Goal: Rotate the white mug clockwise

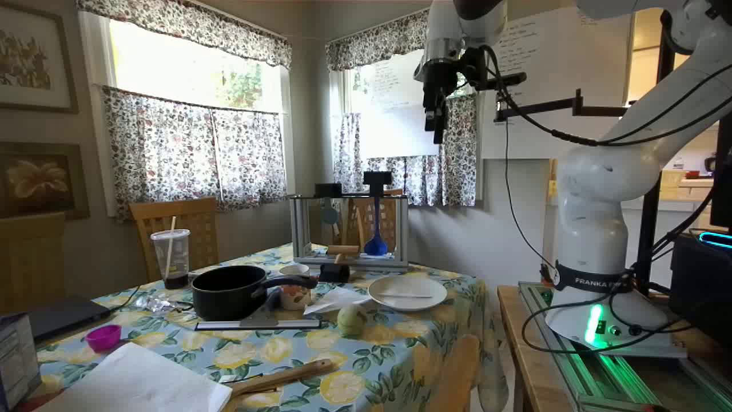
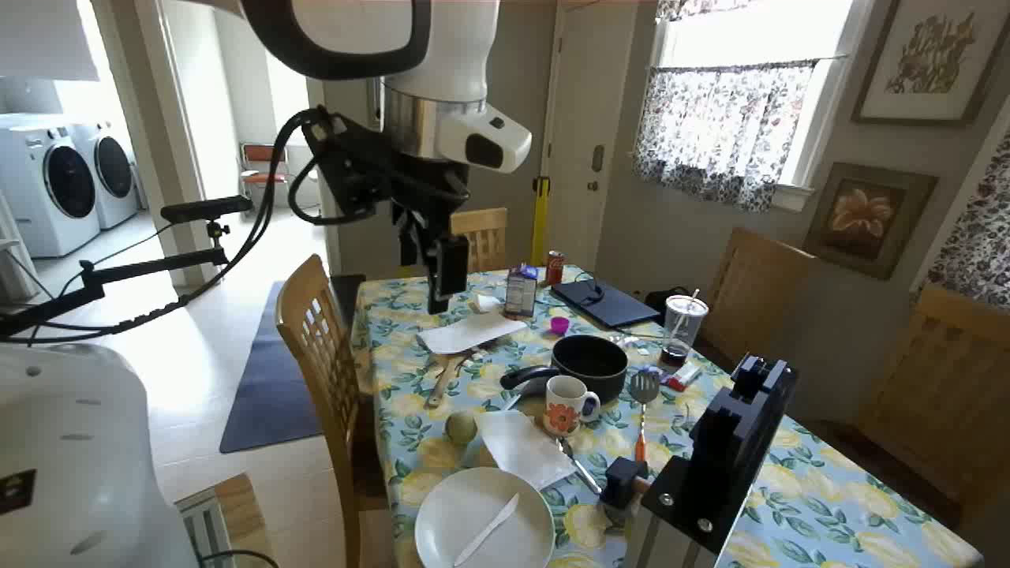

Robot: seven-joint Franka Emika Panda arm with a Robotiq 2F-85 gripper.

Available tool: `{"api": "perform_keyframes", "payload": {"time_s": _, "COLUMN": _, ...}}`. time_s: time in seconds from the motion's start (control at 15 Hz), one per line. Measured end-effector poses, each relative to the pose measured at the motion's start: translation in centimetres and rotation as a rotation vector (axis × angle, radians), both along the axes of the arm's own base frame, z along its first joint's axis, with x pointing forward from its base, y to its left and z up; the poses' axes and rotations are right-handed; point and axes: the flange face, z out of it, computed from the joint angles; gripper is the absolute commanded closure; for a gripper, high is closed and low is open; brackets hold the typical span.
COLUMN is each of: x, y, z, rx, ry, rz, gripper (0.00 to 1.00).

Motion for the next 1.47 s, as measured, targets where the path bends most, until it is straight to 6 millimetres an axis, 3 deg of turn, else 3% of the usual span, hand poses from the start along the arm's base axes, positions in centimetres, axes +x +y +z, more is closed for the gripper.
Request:
{"api": "perform_keyframes", "payload": {"time_s": 0.33, "x": 0.2, "y": -0.1, "z": -0.1, "rx": -0.005, "ry": 0.002, "rz": -0.025, "gripper": 0.0}}
{"api": "perform_keyframes", "payload": {"time_s": 0.47, "x": 1.5, "y": -0.5, "z": -0.6, "rx": -0.02, "ry": -0.002, "rz": -0.115, "gripper": 0.0}}
{"api": "perform_keyframes", "payload": {"time_s": 1.0, "x": 13.0, "y": -1.0, "z": -7.1, "rx": -0.103, "ry": 0.015, "rz": -0.457, "gripper": 0.0}}
{"api": "perform_keyframes", "payload": {"time_s": 1.47, "x": 21.8, "y": -2.4, "z": -9.9, "rx": -0.108, "ry": 0.051, "rz": -0.561, "gripper": 0.0}}
